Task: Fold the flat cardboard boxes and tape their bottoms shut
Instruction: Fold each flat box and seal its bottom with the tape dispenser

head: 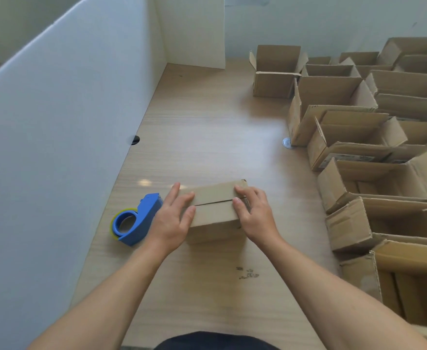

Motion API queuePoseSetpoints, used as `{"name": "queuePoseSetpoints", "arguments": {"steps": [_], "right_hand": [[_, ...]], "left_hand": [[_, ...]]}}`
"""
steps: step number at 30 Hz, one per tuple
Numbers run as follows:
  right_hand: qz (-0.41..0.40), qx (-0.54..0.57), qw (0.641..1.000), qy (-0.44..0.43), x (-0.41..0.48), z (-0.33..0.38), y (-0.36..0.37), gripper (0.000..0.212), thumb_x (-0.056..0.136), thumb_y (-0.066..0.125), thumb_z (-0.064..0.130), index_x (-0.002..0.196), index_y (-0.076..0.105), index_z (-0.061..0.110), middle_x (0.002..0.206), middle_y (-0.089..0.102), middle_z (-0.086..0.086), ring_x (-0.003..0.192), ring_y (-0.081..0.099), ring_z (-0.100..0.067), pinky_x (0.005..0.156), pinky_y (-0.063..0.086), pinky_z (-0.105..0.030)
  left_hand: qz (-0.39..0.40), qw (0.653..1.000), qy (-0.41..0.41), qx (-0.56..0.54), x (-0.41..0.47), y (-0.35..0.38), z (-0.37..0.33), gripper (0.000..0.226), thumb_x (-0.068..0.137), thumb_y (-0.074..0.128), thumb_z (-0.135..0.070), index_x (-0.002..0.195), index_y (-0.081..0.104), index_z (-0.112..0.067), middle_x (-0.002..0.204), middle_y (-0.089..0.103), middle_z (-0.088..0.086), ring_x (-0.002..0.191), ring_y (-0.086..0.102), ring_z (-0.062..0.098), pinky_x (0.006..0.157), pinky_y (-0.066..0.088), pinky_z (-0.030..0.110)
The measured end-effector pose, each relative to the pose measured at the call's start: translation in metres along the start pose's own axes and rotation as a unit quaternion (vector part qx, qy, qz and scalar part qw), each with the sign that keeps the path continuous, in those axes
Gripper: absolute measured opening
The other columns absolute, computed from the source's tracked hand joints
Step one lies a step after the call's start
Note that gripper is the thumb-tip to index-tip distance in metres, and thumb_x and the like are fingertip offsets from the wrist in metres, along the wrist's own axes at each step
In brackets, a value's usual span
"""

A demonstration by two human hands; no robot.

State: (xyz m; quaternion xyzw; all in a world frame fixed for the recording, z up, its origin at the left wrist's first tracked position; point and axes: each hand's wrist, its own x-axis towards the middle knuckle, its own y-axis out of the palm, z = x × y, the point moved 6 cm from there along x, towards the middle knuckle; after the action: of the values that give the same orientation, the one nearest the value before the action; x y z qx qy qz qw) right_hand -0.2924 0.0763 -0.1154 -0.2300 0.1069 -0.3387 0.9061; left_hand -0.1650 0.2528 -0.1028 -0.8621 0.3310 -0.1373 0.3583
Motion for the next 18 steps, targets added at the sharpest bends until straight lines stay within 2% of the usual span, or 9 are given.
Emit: {"name": "queuePoseSetpoints", "arguments": {"steps": [2, 4, 7, 11, 13, 15, 17, 18], "right_hand": [[0.004, 0.003, 1.0, 0.005, 0.0, 0.002, 0.004, 0.031, 0.099, 0.058, 0.022, 0.129, 0.062, 0.022, 0.125, 0.045, -0.001, 0.106, 0.048, -0.008, 0.083, 0.023, 0.008], [0.007, 0.0, 1.0, 0.001, 0.0, 0.002, 0.004, 0.03, 0.099, 0.059, 0.022, 0.128, 0.062, 0.021, 0.125, 0.045, -0.002, 0.108, 0.049, -0.011, 0.084, 0.023, 0.007], [0.001, -0.021, 1.0, -0.014, -0.003, 0.001, 0.003, 0.03, 0.098, 0.06, 0.021, 0.127, 0.062, 0.019, 0.126, 0.044, -0.004, 0.113, 0.05, -0.02, 0.09, 0.029, -0.006], [-0.019, -0.046, 0.999, -0.02, -0.004, 0.0, 0.005, 0.03, 0.098, 0.059, 0.02, 0.127, 0.061, 0.018, 0.127, 0.043, -0.005, 0.113, 0.052, -0.025, 0.095, 0.036, -0.023], [-0.018, -0.048, 0.999, -0.018, -0.002, 0.0, 0.002, 0.031, 0.097, 0.061, 0.021, 0.128, 0.059, 0.019, 0.129, 0.042, -0.005, 0.118, 0.051, -0.028, 0.095, 0.034, -0.022], [0.023, -0.066, 0.997, -0.012, 0.004, 0.003, -0.002, 0.043, 0.092, 0.068, 0.032, 0.132, 0.054, 0.023, 0.142, 0.036, -0.007, 0.132, 0.041, -0.029, 0.1, 0.031, -0.022], [0.112, -0.139, 0.984, -0.03, 0.011, 0.008, -0.003, 0.072, 0.08, 0.076, 0.049, 0.14, 0.042, 0.029, 0.162, 0.005, -0.002, 0.145, 0.016, -0.022, 0.113, 0.025, -0.034], [0.154, -0.193, 0.968, -0.048, 0.016, 0.011, -0.004, 0.086, 0.074, 0.078, 0.057, 0.144, 0.036, 0.032, 0.163, -0.012, 0.005, 0.147, 0.003, -0.018, 0.116, 0.022, -0.041]], "left_hand": [[-0.013, 1.0, -0.002, -0.008, -0.002, 0.0, 0.004, 0.035, 0.1, 0.053, -0.028, 0.135, 0.057, -0.025, 0.163, 0.018, -0.01, 0.135, 0.025, -0.007, 0.102, 0.024, 0.015], [-0.025, 0.999, -0.007, -0.028, -0.005, 0.006, 0.007, 0.034, 0.102, 0.049, -0.026, 0.135, 0.056, -0.025, 0.163, 0.016, -0.013, 0.131, 0.017, -0.019, 0.1, 0.02, 0.004], [-0.036, 0.998, 0.004, -0.055, -0.006, 0.013, 0.007, 0.035, 0.103, 0.043, -0.028, 0.135, 0.057, -0.022, 0.16, 0.016, -0.016, 0.128, 0.009, -0.032, 0.094, 0.014, -0.008], [-0.034, 0.996, 0.011, -0.078, -0.005, 0.017, 0.006, 0.045, 0.097, 0.037, -0.035, 0.134, 0.056, -0.02, 0.158, 0.016, -0.016, 0.131, 0.008, -0.029, 0.1, 0.012, -0.005], [-0.027, 0.996, 0.009, -0.086, -0.004, 0.02, 0.004, 0.045, 0.097, 0.036, -0.035, 0.136, 0.054, -0.019, 0.157, 0.014, -0.016, 0.132, 0.007, -0.029, 0.1, 0.011, -0.005], [-0.014, 0.996, 0.004, -0.089, 0.002, 0.017, 0.002, 0.043, 0.099, 0.038, -0.035, 0.137, 0.053, -0.022, 0.156, 0.015, -0.018, 0.135, 0.012, -0.023, 0.1, 0.012, -0.004], [0.013, 0.997, -0.007, -0.08, 0.017, 0.009, 0.002, 0.037, 0.104, 0.042, -0.032, 0.138, 0.053, -0.024, 0.159, 0.018, -0.015, 0.141, 0.021, -0.007, 0.106, 0.017, 0.008], [0.03, 0.997, -0.01, -0.073, 0.024, 0.005, 0.003, 0.035, 0.104, 0.046, -0.03, 0.138, 0.054, -0.025, 0.161, 0.02, -0.012, 0.142, 0.024, -0.001, 0.109, 0.02, 0.015]]}}
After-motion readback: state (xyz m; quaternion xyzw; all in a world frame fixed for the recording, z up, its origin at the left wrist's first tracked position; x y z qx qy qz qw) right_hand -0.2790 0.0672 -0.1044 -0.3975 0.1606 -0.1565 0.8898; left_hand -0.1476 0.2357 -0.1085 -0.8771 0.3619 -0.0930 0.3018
